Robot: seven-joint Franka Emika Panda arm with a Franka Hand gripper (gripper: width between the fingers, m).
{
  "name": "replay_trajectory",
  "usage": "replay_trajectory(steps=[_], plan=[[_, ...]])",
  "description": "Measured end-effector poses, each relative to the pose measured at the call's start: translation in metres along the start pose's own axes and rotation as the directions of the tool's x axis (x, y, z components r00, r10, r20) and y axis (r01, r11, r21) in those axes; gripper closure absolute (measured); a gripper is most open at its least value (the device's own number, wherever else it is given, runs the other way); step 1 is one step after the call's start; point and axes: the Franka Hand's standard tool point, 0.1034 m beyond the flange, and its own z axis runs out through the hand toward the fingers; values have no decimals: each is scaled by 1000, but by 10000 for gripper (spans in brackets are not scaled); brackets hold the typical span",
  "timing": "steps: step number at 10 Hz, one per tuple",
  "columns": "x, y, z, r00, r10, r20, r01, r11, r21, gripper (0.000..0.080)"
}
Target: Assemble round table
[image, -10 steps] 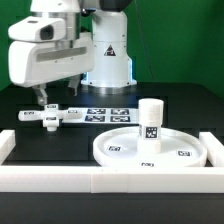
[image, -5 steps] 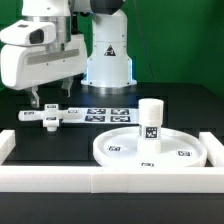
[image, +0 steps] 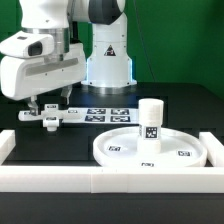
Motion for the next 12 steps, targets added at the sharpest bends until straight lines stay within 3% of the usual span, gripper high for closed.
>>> replay_trajectory(steps=[10,12], plan=[[-3,-8,13,1000,2,12,-2,1000,26,150],[-2,-7,15,1000,-3,11,2,1000,20,150]])
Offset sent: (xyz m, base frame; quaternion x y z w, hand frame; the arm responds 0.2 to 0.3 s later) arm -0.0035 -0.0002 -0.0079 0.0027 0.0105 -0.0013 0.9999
